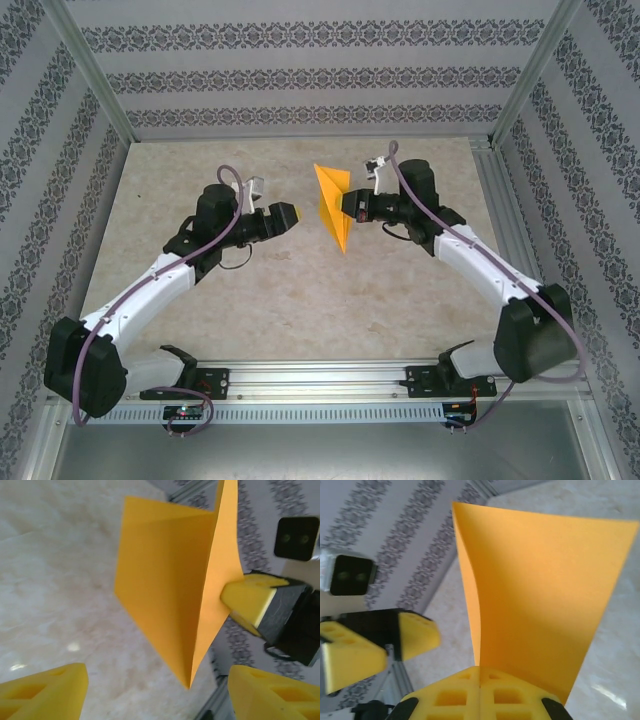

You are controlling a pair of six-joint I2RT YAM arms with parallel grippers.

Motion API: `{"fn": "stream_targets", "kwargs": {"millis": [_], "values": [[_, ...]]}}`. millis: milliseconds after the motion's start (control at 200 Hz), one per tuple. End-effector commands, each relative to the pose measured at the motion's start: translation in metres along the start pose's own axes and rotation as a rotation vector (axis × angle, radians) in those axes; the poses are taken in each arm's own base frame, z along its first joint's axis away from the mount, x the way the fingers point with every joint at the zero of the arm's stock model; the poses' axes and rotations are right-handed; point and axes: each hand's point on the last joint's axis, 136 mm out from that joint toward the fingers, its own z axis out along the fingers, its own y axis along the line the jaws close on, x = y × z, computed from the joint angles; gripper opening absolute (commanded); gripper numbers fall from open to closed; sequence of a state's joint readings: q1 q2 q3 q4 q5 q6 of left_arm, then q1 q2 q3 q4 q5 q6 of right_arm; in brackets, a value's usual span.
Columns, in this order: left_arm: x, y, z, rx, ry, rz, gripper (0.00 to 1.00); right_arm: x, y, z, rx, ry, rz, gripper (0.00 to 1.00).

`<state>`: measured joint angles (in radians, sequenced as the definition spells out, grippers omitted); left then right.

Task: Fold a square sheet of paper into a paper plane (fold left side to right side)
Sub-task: Turn over the paper at the center of the table.

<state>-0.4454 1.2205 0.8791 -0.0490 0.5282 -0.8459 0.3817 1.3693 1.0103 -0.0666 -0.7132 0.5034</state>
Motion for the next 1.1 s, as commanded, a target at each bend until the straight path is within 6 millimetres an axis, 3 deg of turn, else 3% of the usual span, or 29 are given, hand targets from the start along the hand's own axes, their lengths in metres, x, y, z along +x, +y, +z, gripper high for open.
{"fn": "stream_targets", "kwargs": {"millis": [0,125,315,575,1094], "values": [[-0.027,-0.064,-0.005,0.233,-0.052,0.044,0.73,0.001,0.024,-0.008,-0.088,-0.004,0.010,0.00],[-0.029,-0.087,-0.001,0.322,-0.042,0.065,0.72,0.001,0.041,-0.016,-0.107,-0.010,-0.006,0.00],[-0.023,-0.099,0.007,0.350,-0.014,0.078,0.65,0.002,0.056,-0.022,-0.126,-0.010,-0.015,0.00],[-0.021,-0.107,0.013,0.381,0.005,0.082,0.53,0.011,0.071,-0.014,-0.164,0.035,-0.025,0.00],[-0.020,-0.107,0.012,0.369,0.004,0.100,0.18,0.004,0.074,-0.012,-0.203,0.024,0.033,0.02]]}}
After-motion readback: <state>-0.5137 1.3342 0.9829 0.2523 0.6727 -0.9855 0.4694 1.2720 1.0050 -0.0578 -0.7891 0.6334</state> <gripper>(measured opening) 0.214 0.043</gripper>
